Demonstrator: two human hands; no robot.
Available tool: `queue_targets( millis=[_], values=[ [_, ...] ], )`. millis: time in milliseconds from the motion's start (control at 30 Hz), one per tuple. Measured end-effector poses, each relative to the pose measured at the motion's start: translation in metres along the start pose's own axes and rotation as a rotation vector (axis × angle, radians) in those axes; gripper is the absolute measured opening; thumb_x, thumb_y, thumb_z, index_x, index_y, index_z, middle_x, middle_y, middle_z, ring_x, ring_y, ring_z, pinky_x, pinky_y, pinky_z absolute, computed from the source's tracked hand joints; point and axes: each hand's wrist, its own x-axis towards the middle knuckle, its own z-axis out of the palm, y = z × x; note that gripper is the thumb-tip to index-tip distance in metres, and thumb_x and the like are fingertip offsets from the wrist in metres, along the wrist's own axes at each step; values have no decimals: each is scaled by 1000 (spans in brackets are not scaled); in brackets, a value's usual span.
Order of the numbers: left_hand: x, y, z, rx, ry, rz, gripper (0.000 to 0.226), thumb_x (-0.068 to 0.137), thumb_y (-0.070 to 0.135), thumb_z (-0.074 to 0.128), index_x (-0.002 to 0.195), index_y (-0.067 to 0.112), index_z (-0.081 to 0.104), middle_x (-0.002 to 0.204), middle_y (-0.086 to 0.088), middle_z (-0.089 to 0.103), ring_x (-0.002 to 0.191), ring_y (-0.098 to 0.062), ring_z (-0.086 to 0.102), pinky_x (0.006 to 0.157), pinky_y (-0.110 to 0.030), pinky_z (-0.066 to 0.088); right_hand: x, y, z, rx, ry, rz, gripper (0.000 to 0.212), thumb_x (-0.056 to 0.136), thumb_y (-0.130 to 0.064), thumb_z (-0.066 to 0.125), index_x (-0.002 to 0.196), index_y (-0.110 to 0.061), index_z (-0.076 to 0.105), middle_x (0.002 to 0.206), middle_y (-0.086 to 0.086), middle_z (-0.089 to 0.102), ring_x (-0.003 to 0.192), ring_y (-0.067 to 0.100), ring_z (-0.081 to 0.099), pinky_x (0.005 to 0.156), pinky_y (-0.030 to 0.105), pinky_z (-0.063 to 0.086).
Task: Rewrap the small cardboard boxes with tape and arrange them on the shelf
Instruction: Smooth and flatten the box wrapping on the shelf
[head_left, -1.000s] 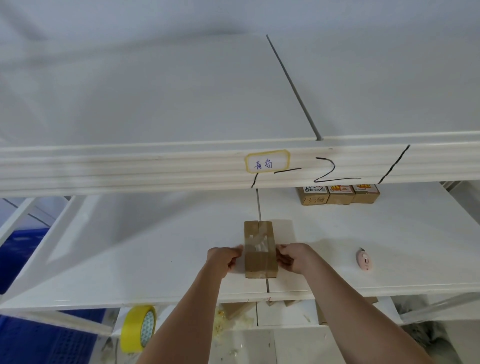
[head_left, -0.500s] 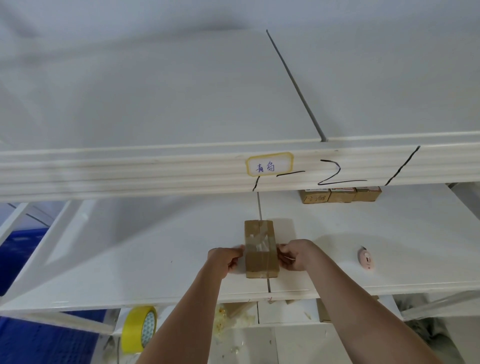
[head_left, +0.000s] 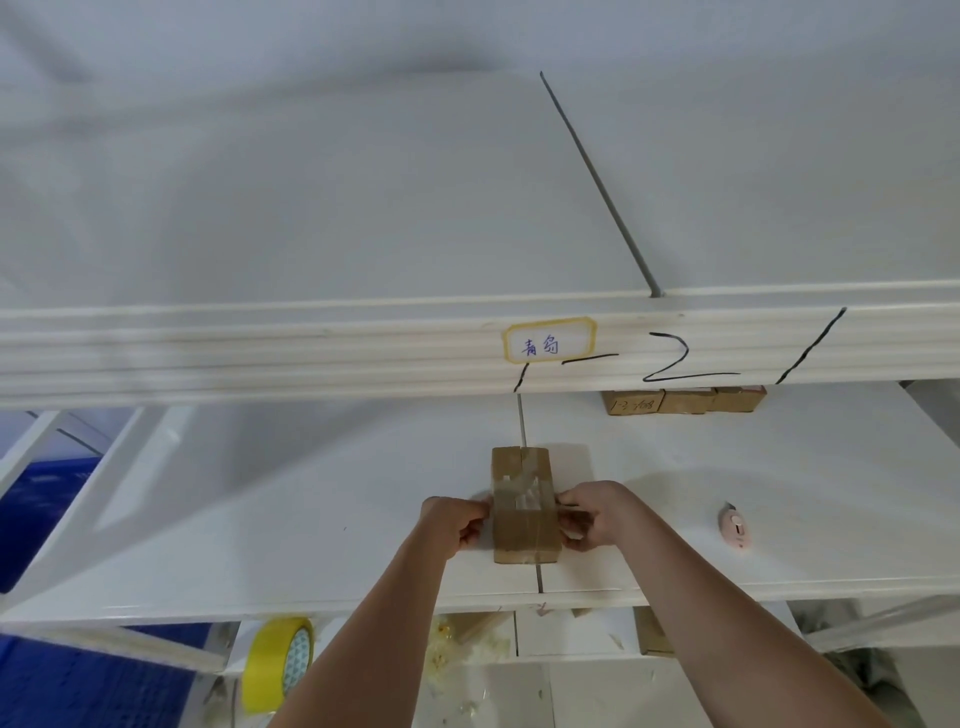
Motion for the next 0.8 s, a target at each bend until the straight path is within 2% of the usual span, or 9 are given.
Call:
queue_targets(
  millis=[67,167,267,367,467,533,600,700,800],
  values=[
    [-3,2,0,-21,-16,0,36,80,9,85,109,-6,70,79,-11,63,66,-20,61,58,-28,57,-1,0,0,3,18,-16,18,97,1,55,80,-2,57,80,14,60,65,23,57,81,42,53],
    [-12,5,2,-59,-43,8,34,80,8,84,108,-6,69,84,-14,66,72,-24,64,65,-35,62,-1,2,1,-30,40,-23,10,96,-1,58,86,-3,58,85,14,62,66,23,58,68,43,54],
    [-19,9,4,-39,32,34,33,76,5,87,100,-3,66,89,-16,66,80,-28,66,77,-47,63,-1,5,4,-81,114,-67,4,92,-3,64,95,-2,61,89,15,64,65,24,60,59,39,53],
    [-21,13,6,67,123,107,23,75,11,88,91,4,73,85,-12,70,71,-24,66,77,-39,64,1,5,7,-182,280,-220,11,85,0,71,91,4,63,77,17,64,61,25,59,54,31,53],
    [-26,16,8,52,152,158,9,81,2,82,87,2,75,89,-14,72,72,-24,73,65,-33,64,-3,5,16,-266,390,-332,6,83,3,70,87,5,67,74,17,68,58,25,64,48,28,54],
    [-31,19,9,59,155,179,4,86,-3,75,89,-3,73,91,-17,73,70,-26,75,61,-32,63,-6,5,21,-294,428,-382,4,85,-1,69,84,2,67,77,16,70,64,26,69,54,33,61],
    [-35,22,10,86,146,191,5,90,-4,70,94,-6,71,90,-19,73,71,-28,75,66,-36,64,-8,4,23,-339,448,-419,8,90,-7,67,87,0,66,84,16,71,71,28,72,62,37,63],
    [-40,25,10,123,121,198,9,93,1,67,97,-7,68,91,-19,74,75,-29,75,70,-39,64,-13,2,24,-400,457,-450,11,96,-12,61,89,-4,60,94,14,67,81,28,68,64,34,61],
    [-45,24,14,181,129,245,17,92,11,72,97,-5,67,89,-16,74,73,-26,75,61,-32,63,-16,0,28,-501,439,-469,19,97,-15,61,81,-9,52,90,11,61,83,27,65,68,34,60]
  ],
)
